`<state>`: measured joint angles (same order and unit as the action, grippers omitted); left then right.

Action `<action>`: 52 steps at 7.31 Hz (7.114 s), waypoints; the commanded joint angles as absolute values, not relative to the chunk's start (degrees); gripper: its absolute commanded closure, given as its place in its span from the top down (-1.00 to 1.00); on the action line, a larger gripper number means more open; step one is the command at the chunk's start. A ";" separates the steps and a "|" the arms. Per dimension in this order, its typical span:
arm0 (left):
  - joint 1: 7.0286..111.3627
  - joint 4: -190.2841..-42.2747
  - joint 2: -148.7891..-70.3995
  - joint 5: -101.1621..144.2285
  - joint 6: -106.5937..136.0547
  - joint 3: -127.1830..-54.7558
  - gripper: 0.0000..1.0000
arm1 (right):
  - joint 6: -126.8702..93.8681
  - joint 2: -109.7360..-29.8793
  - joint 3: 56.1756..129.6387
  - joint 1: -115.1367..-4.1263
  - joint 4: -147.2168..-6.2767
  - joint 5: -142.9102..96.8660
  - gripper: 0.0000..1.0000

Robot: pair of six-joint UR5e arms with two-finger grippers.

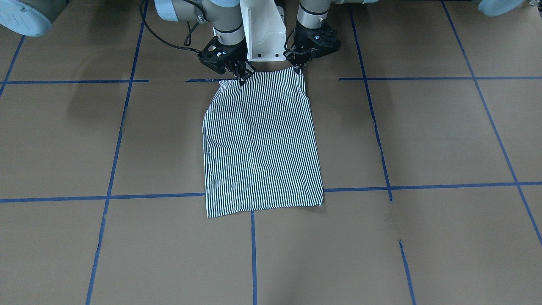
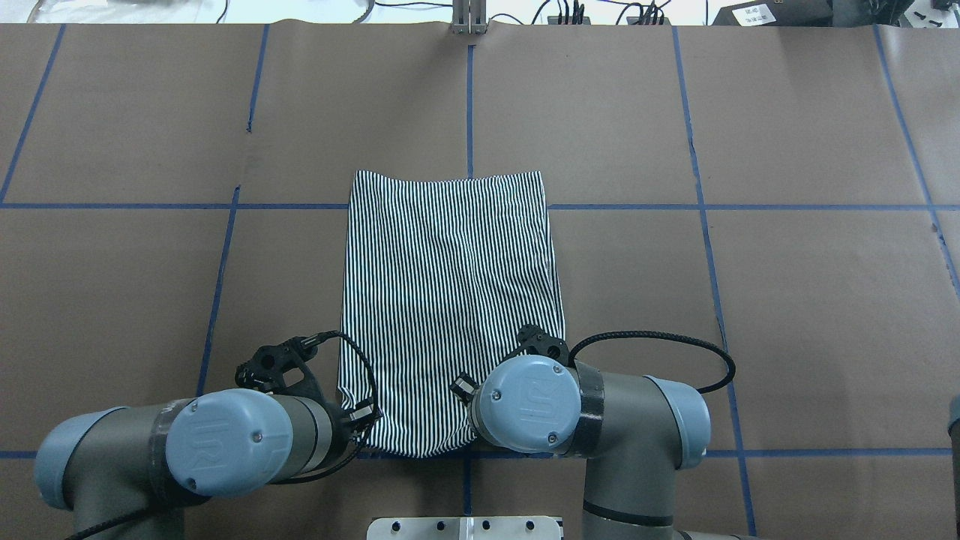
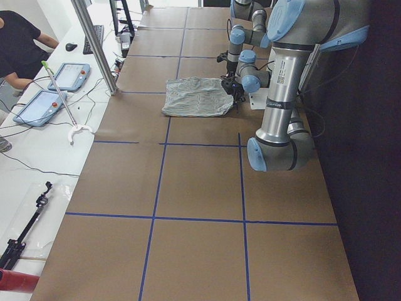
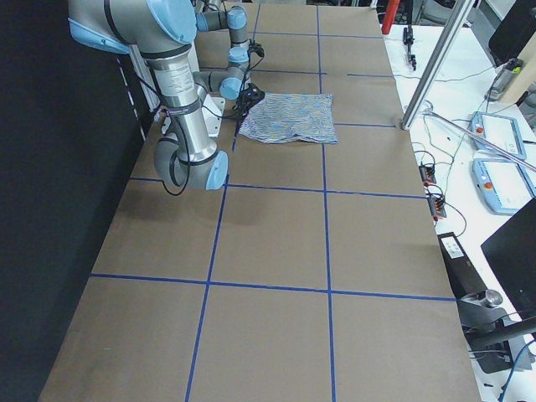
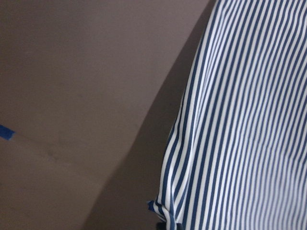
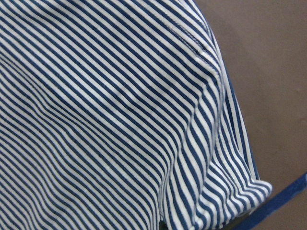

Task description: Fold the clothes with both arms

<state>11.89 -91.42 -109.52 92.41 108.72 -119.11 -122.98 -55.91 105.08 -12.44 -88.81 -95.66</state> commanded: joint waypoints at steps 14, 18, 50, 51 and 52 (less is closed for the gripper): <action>42.36 -110.40 -123.05 100.46 88.42 -88.24 1.00 | -79.73 -36.12 66.27 -35.07 -62.93 -87.45 1.00; 49.20 -110.04 -117.97 105.62 79.74 -93.05 1.00 | -62.56 -31.13 62.52 -33.84 -71.16 -87.80 1.00; 41.21 -132.10 -139.30 100.02 82.18 -59.06 1.00 | -26.37 -39.99 64.86 -58.70 -77.16 -119.61 1.00; 42.18 -132.01 -139.65 100.19 80.18 -59.15 1.00 | -26.37 -40.43 64.95 -59.93 -77.17 -121.53 1.00; 44.10 -132.01 -139.66 100.72 77.81 -59.50 1.00 | -26.37 -43.74 67.47 -60.99 -77.17 -123.03 1.00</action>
